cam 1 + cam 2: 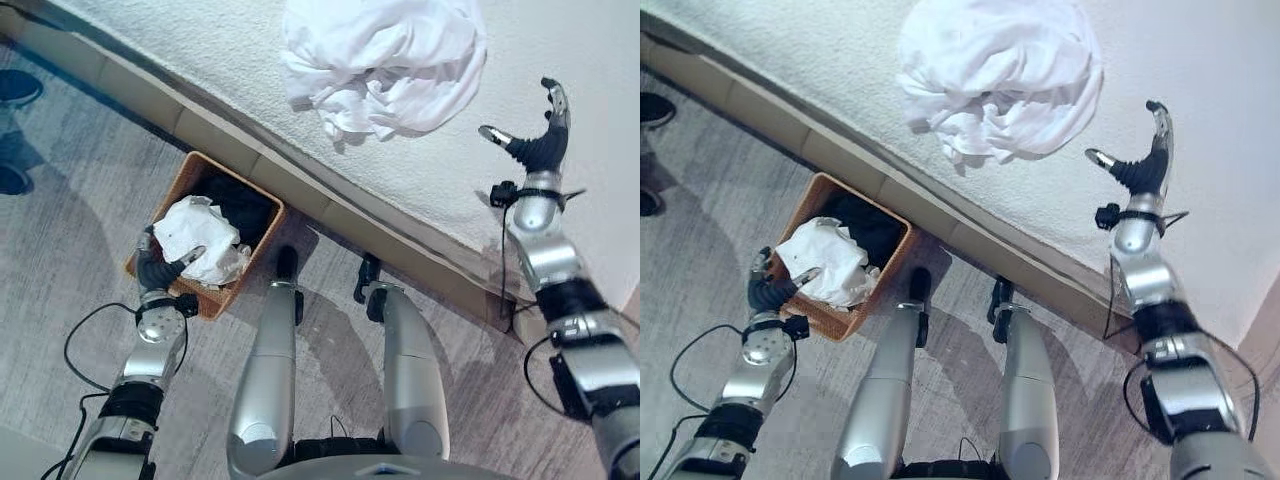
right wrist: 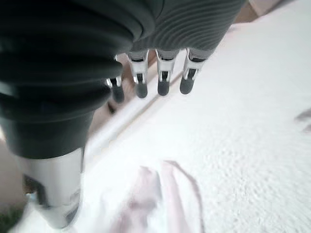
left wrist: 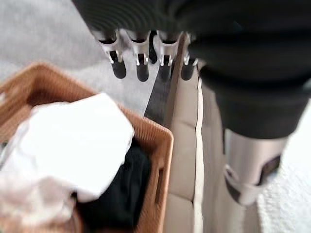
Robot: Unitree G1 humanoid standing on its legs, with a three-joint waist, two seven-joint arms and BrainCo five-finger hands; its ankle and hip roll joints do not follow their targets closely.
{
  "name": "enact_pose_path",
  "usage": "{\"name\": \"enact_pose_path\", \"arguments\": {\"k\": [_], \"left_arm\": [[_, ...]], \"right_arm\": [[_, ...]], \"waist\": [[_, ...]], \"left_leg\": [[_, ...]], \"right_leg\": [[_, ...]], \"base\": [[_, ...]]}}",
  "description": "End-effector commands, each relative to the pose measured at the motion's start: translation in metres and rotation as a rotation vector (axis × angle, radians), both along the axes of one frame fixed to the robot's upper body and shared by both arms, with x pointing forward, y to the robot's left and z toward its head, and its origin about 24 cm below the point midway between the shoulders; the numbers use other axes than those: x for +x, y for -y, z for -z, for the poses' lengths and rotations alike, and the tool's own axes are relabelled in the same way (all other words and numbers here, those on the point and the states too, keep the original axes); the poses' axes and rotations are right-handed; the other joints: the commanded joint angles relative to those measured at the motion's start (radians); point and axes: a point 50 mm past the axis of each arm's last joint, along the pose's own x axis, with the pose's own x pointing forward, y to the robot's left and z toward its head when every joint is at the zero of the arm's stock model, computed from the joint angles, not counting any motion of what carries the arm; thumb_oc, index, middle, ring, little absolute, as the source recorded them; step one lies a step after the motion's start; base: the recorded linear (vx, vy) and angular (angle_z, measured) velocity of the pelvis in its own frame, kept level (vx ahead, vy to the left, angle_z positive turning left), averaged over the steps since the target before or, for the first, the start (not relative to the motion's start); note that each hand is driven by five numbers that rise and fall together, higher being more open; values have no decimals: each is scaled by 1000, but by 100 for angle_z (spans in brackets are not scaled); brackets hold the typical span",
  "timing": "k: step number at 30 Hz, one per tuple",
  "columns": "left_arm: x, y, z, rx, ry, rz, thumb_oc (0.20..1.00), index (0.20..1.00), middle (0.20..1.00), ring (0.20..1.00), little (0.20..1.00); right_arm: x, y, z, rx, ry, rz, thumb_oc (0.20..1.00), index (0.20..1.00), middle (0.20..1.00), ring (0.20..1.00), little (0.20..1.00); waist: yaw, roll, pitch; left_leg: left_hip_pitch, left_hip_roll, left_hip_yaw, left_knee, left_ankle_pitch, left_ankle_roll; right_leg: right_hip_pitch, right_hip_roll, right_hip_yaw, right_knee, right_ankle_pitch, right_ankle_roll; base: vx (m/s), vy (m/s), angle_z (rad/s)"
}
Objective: Pick up clothes into the bucket
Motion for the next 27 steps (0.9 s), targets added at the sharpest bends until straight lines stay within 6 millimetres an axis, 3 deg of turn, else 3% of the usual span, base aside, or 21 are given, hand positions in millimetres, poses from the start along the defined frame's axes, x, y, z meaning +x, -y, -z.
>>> {"name": "enact_pose_path", "arguments": {"k": [1,5,6,7,9,15,24,26,27], "left_arm": [[-15,5,1,-36,18,117,1000,1000,1000,1000,1000],[-24,14,18,-69,-46,159,1000,1000,1000,1000,1000],[-33,20,38,-66,-136,176,1000,1000,1000,1000,1000],[-33,20,38,-68,-136,176,1000,1000,1000,1000,1000],[-45,27,61,-58,-244,192,1000,1000,1000,1000,1000],[-67,44,93,-132,-372,188,1000,1000,1000,1000,1000],[-59,66,93,-155,-360,261,1000,1000,1000,1000,1000],[-57,70,92,-155,-355,278,1000,1000,1000,1000,1000],[-54,72,91,-154,-349,291,1000,1000,1000,1000,1000]], "right_arm": [[-1,26,-41,-70,21,80,1000,1000,1000,1000,1000],[3,34,-52,-125,-34,134,1000,1000,1000,1000,1000],[4,41,-52,-186,-95,178,1000,1000,1000,1000,1000],[4,41,-53,-188,-94,178,1000,1000,1000,1000,1000],[3,53,-48,-227,-181,230,1000,1000,1000,1000,1000],[0,66,-39,-277,-278,302,1000,1000,1000,1000,1000],[2,63,-38,-349,-312,332,1000,1000,1000,1000,1000],[6,57,-40,-390,-326,306,846,846,846,846,846],[8,53,-43,-404,-333,290,369,369,369,369,369]], "waist": [[32,93,-18],[55,116,-18],[69,126,-18],[68,128,-18],[82,141,-18],[103,167,-18],[124,193,-18],[126,195,-18],[126,197,-18]], "left_leg": [[12,-27,-22,18,-48,9],[12,-35,-36,-8,-32,5],[12,-40,-48,-23,-24,4],[12,-41,-49,-23,-24,4],[7,-51,-68,-34,-14,3],[-5,-65,-100,-62,7,2],[-29,-75,-136,-101,36,3],[-30,-78,-144,-114,45,1],[-26,-80,-149,-125,53,-2]], "right_leg": [[83,-48,17,-12,-34,73],[84,-56,5,-13,-37,73],[80,-66,-3,-2,-40,74],[80,-66,-4,-2,-41,74],[80,-83,-17,8,-46,74],[68,-101,-43,26,-58,76],[23,-117,-57,57,-69,75],[17,-120,-58,59,-70,75],[19,-123,-62,56,-70,76]], "base": [[6,-43,8],[14,-56,12],[23,-56,21],[20,-53,34],[25,-90,29],[26,-67,28],[11,-45,12],[-18,-52,5],[-15,-44,8]]}}
